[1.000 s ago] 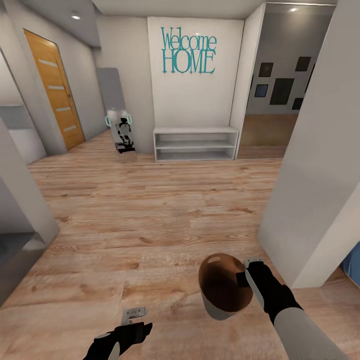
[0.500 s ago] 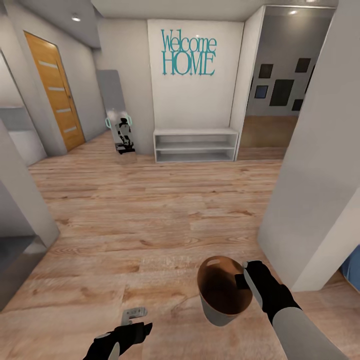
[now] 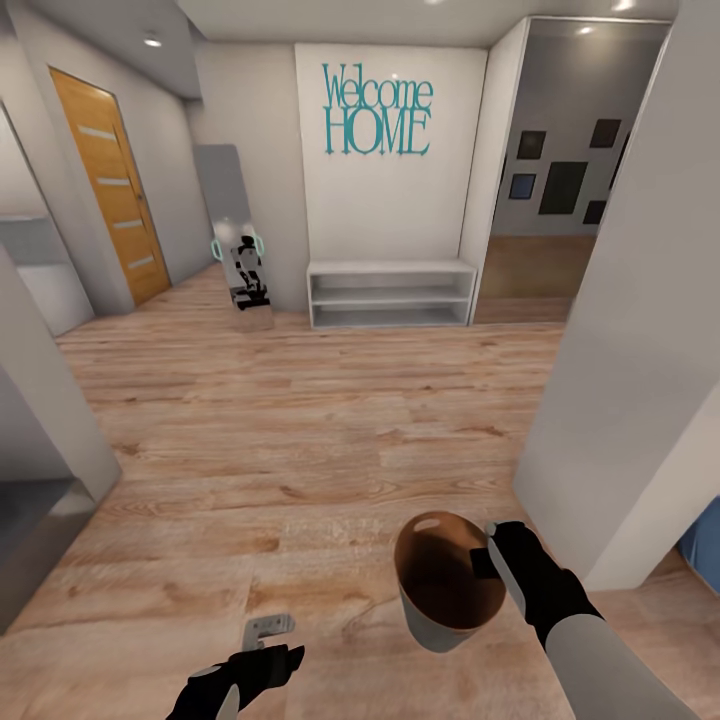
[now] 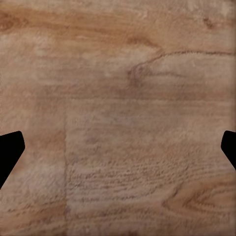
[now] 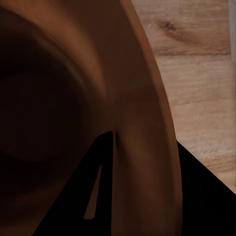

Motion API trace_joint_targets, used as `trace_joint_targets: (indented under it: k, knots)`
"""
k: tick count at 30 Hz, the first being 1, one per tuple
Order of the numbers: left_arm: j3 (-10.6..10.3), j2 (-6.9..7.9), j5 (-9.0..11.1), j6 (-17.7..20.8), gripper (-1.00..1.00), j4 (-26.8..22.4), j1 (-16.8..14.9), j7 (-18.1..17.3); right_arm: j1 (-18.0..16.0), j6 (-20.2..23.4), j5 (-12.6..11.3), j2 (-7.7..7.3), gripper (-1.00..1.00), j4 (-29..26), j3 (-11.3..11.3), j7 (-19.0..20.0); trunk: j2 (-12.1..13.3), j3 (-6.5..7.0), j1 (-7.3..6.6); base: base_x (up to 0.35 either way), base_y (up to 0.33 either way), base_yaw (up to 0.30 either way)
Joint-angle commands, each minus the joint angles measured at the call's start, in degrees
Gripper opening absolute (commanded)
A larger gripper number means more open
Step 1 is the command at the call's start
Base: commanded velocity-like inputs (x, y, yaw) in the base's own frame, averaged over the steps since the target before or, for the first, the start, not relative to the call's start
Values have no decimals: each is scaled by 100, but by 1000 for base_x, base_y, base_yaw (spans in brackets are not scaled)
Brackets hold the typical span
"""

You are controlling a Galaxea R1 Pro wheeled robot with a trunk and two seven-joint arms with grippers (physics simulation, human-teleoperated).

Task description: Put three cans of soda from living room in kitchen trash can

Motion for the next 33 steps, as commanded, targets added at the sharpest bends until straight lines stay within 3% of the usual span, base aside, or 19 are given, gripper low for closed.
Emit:
trace_joint_targets:
  k: [1,33]
  knots:
    - [-1,0,1,0,100,0,0,0,-1,-4,-26,2,-100,-1,-2,24,41,19,-23,0,0,0]
    - [-4,-1,-13,-114,100,9,0,0,-1,-7,-27,22,-100,-1,-1,25,1325,593,-726,0,0,0]
